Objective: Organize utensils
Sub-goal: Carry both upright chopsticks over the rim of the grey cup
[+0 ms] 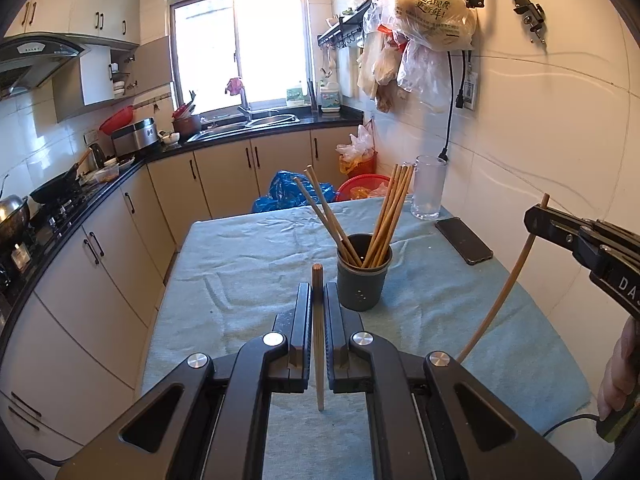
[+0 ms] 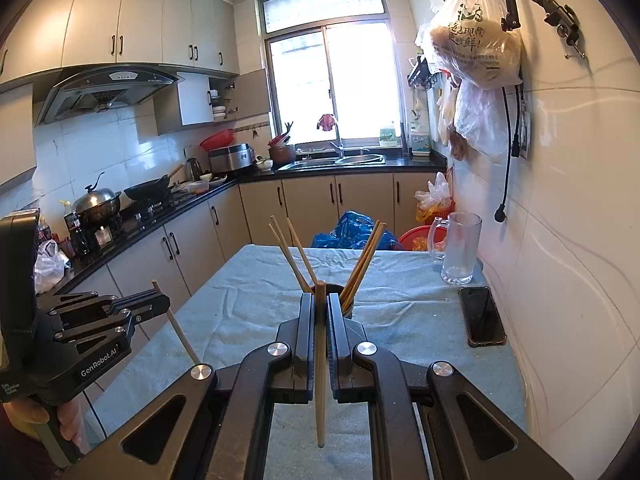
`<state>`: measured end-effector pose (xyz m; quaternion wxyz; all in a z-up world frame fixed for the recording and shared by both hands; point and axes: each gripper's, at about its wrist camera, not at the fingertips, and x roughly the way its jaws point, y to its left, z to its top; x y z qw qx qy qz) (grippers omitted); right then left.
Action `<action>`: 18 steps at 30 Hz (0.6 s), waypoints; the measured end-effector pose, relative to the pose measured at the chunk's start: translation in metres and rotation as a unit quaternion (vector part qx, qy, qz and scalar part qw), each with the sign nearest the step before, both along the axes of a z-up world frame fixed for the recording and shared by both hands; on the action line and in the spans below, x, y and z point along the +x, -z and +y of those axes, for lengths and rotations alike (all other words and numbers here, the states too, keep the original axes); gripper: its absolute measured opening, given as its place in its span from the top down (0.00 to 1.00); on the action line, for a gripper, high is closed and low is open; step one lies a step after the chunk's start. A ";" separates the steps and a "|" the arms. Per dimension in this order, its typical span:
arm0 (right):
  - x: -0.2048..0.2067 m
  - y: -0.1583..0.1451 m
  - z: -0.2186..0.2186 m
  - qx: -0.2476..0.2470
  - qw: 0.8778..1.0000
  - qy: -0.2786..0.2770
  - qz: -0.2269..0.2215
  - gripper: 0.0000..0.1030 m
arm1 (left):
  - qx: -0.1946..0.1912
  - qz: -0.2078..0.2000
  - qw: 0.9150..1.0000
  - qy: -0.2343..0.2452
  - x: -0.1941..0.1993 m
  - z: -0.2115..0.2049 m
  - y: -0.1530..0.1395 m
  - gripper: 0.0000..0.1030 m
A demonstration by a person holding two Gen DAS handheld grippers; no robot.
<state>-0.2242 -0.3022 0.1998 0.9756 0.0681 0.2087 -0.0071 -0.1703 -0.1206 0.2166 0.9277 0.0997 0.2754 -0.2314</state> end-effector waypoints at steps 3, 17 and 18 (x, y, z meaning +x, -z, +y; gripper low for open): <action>0.001 0.002 -0.002 0.004 1.000 0.001 0.000 0.94 | 0.002 -0.001 1.000 0.004 0.001 -0.002 -0.002 0.95; 0.009 0.009 -0.018 0.026 1.000 0.010 0.007 0.94 | 0.016 0.001 1.000 0.011 0.010 -0.011 0.001 0.95; 0.010 0.009 -0.019 0.027 1.000 0.011 0.008 0.94 | 0.017 0.002 1.000 0.012 0.011 -0.011 0.001 0.95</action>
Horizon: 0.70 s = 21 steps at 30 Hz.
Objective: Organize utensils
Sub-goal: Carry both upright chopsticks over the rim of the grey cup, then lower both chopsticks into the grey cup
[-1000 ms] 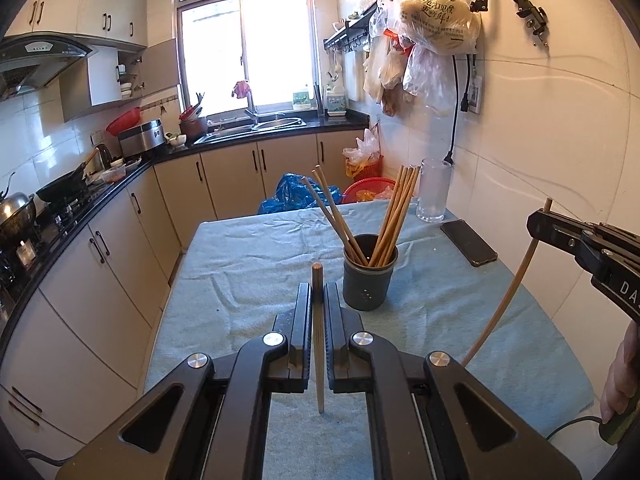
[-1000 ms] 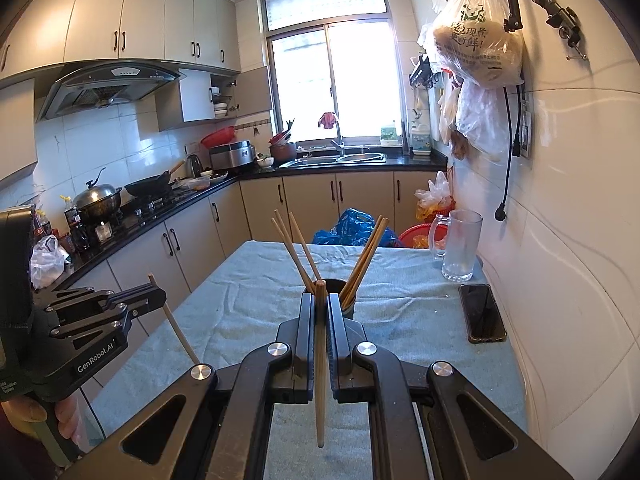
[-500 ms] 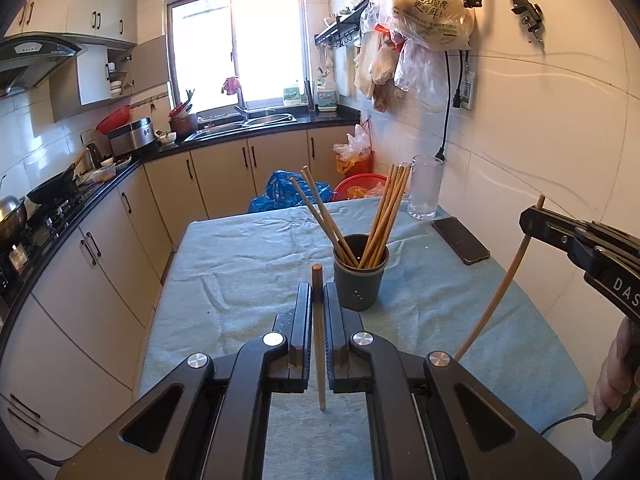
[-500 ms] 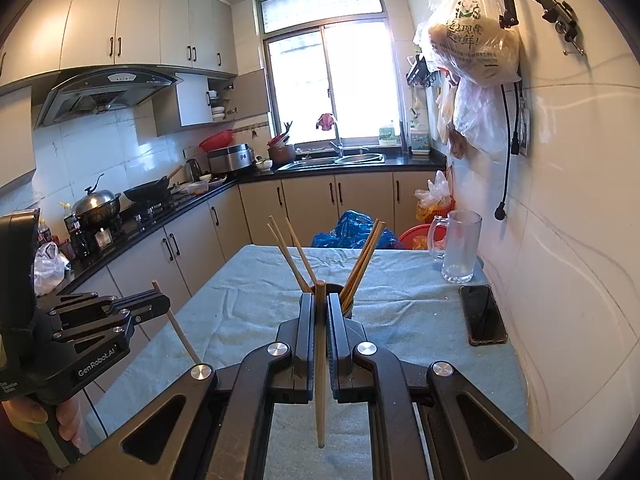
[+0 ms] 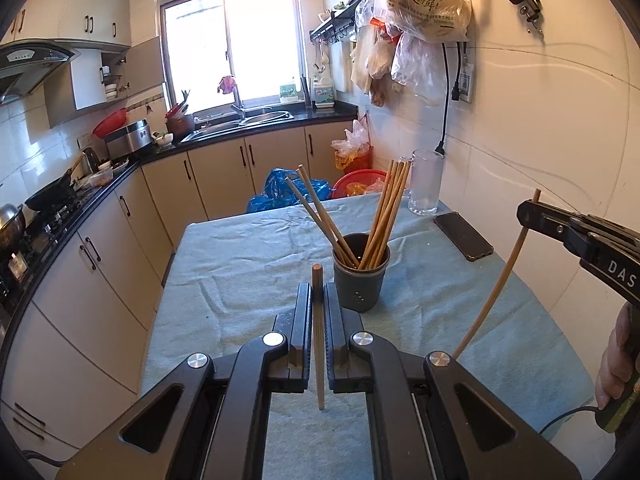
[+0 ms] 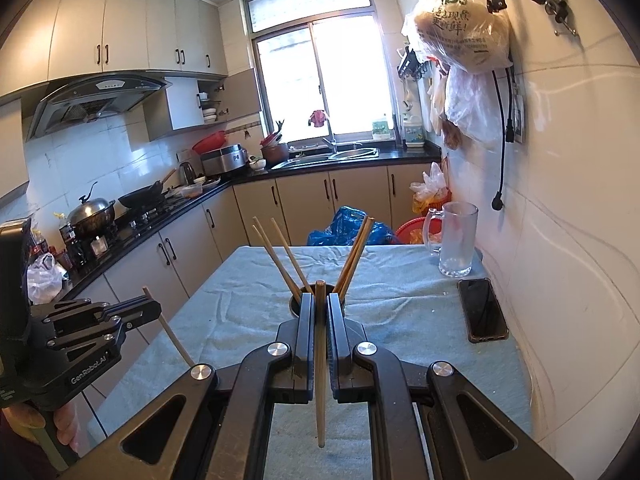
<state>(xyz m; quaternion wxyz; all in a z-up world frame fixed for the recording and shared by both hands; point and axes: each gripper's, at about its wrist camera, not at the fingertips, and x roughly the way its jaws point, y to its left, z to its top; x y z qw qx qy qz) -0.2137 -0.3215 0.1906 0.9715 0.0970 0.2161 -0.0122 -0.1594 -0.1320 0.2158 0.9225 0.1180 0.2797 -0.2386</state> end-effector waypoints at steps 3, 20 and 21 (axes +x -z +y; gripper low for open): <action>0.004 -0.001 -0.004 0.004 1.000 0.001 0.003 0.94 | 0.003 -0.001 1.000 0.005 0.002 -0.002 -0.003 0.95; 0.045 -0.054 -0.028 0.001 0.999 0.008 -0.041 0.94 | -0.059 -0.023 0.997 0.038 0.034 -0.009 -0.077 0.95; 0.051 -0.058 -0.030 0.005 0.999 0.007 -0.048 0.94 | -0.063 -0.025 0.997 0.038 0.036 -0.012 -0.081 0.95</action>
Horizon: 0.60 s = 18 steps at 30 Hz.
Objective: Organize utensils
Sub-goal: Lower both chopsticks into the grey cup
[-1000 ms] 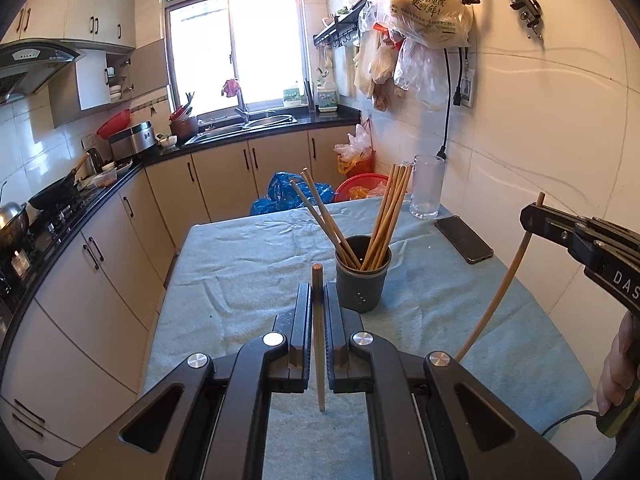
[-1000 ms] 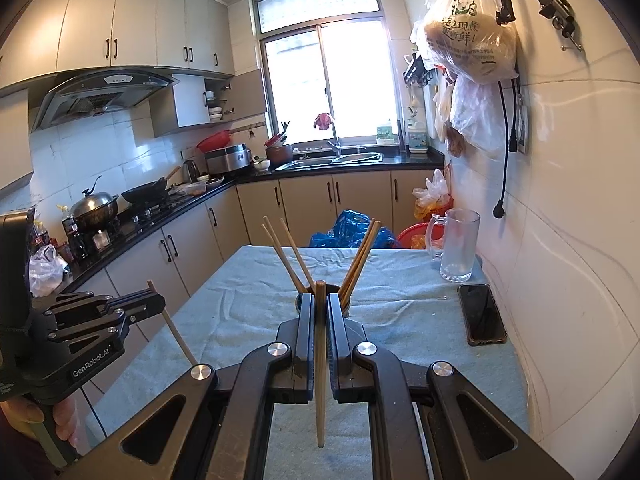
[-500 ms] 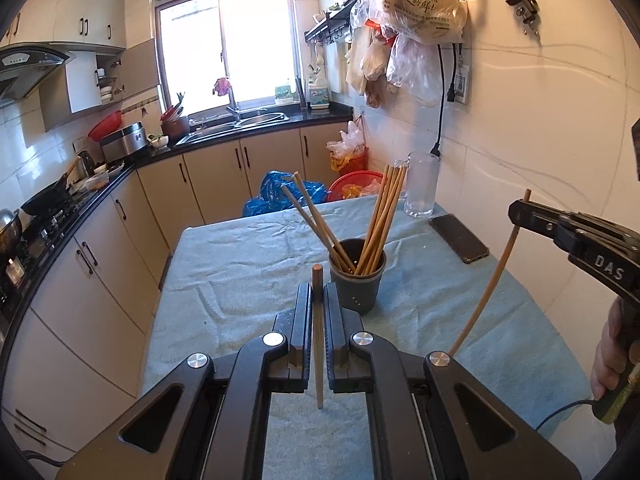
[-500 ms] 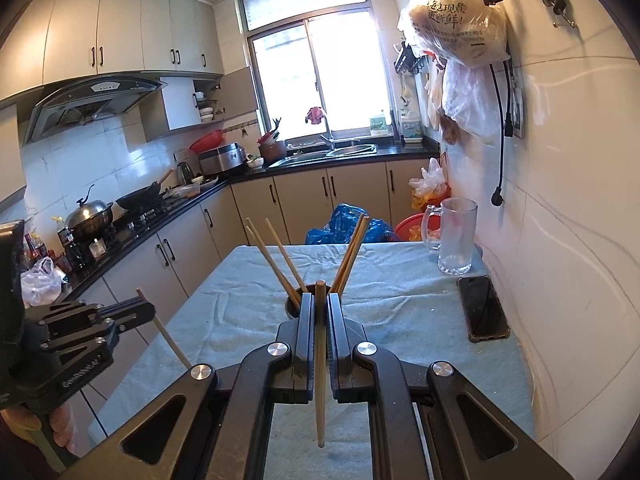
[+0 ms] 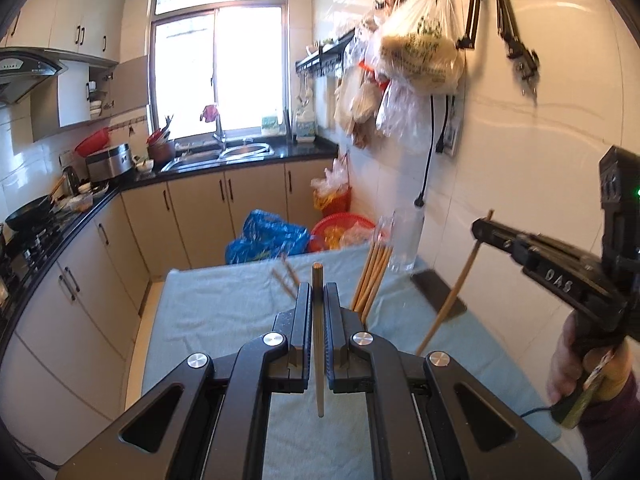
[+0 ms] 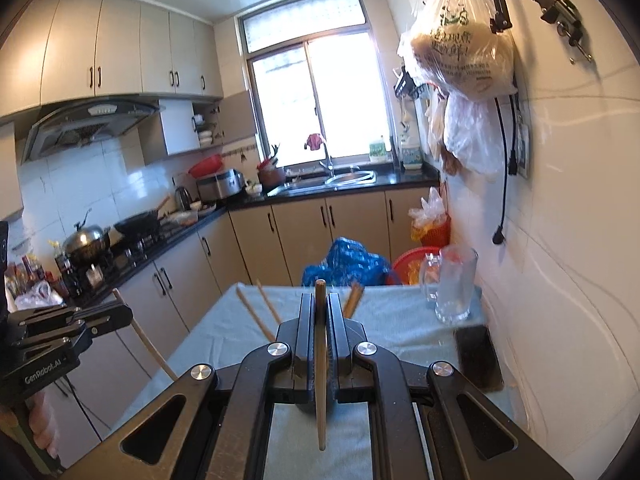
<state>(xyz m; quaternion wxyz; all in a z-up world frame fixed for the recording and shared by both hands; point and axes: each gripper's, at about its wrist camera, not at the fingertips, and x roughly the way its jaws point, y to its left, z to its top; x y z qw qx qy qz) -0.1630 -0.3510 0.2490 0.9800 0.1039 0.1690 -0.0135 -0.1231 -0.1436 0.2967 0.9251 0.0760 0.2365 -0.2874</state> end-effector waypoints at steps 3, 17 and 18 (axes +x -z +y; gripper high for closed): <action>0.013 -0.010 -0.002 0.001 1.000 -0.001 -0.009 0.94 | -0.020 -0.008 1.000 0.001 0.014 -0.008 -0.017 0.95; 0.080 0.001 -0.017 0.047 0.998 0.010 -0.029 0.94 | -0.066 -0.020 0.998 -0.007 0.079 -0.055 -0.012 0.95; 0.083 0.005 -0.019 0.049 0.998 0.011 -0.027 0.94 | -0.066 -0.017 0.998 -0.006 0.082 -0.057 -0.008 0.95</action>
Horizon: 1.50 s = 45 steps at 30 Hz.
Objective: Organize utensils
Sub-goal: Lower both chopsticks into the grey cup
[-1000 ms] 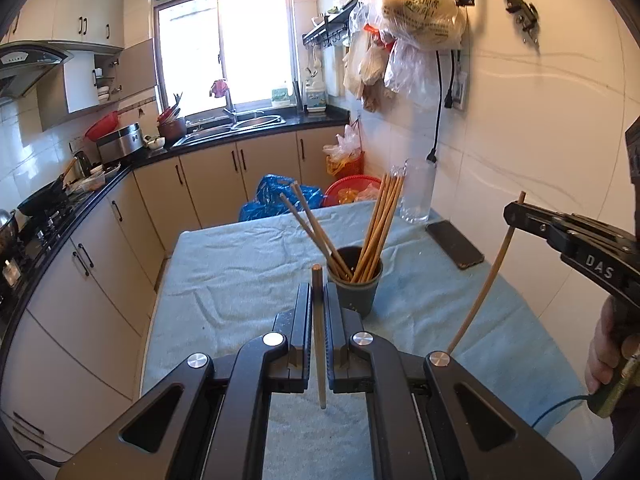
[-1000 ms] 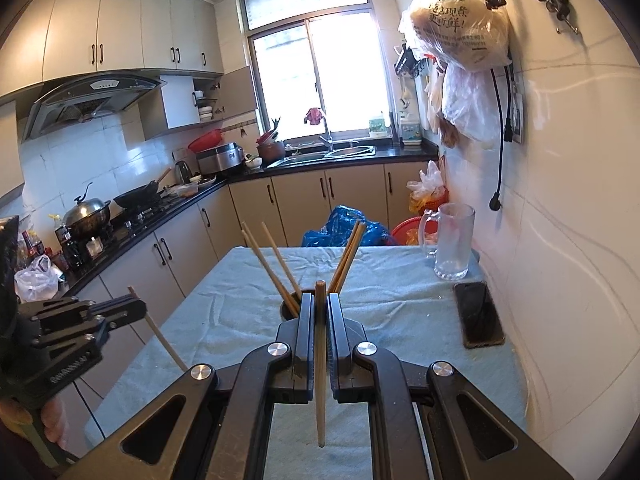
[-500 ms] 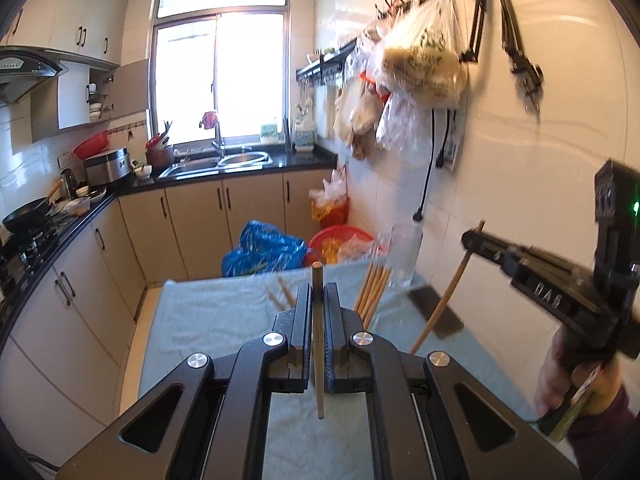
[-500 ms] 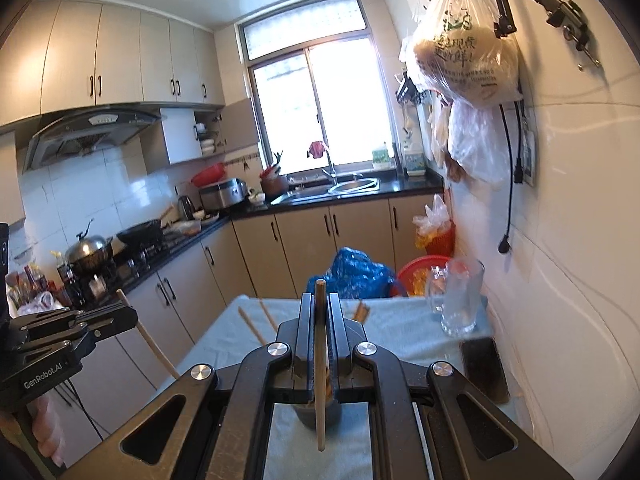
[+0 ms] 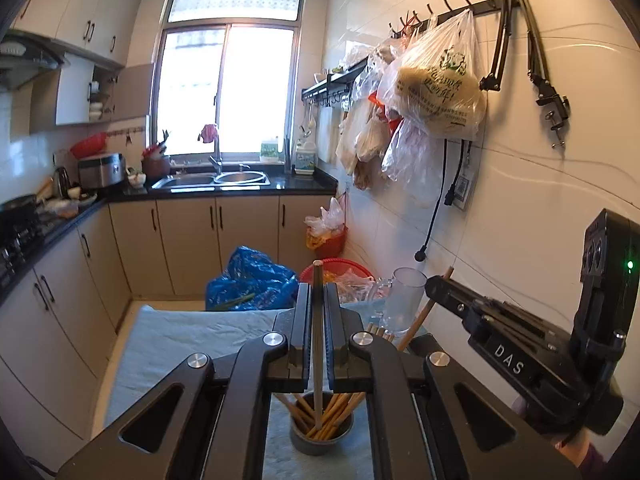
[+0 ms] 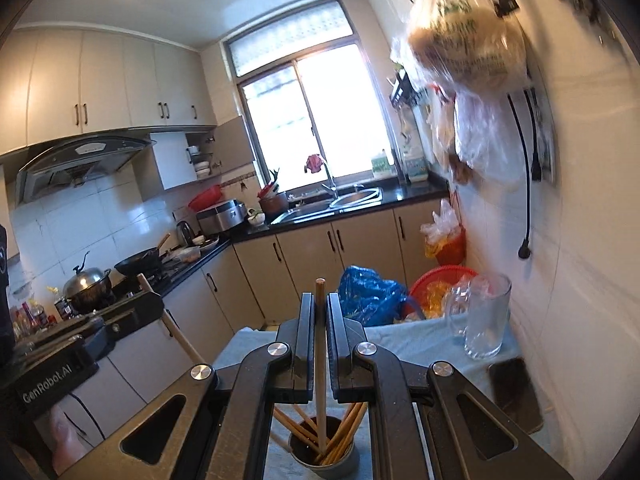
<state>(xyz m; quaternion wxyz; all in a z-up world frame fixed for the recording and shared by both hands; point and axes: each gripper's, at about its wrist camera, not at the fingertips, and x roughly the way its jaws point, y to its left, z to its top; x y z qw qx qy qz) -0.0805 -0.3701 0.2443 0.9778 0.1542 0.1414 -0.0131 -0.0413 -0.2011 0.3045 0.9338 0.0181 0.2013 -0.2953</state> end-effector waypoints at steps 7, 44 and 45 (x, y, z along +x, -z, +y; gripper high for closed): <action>0.018 0.037 -0.013 0.029 0.999 -0.001 0.038 0.94 | 0.015 0.035 0.999 -0.007 0.020 -0.009 0.039 0.95; 0.031 0.097 -0.016 0.039 0.994 0.009 0.098 0.92 | 0.063 0.038 0.996 -0.050 -0.004 0.010 0.101 0.94; 0.031 0.097 -0.016 0.039 0.994 0.009 0.099 0.92 | 0.064 0.039 0.996 -0.050 -0.004 0.009 0.102 0.94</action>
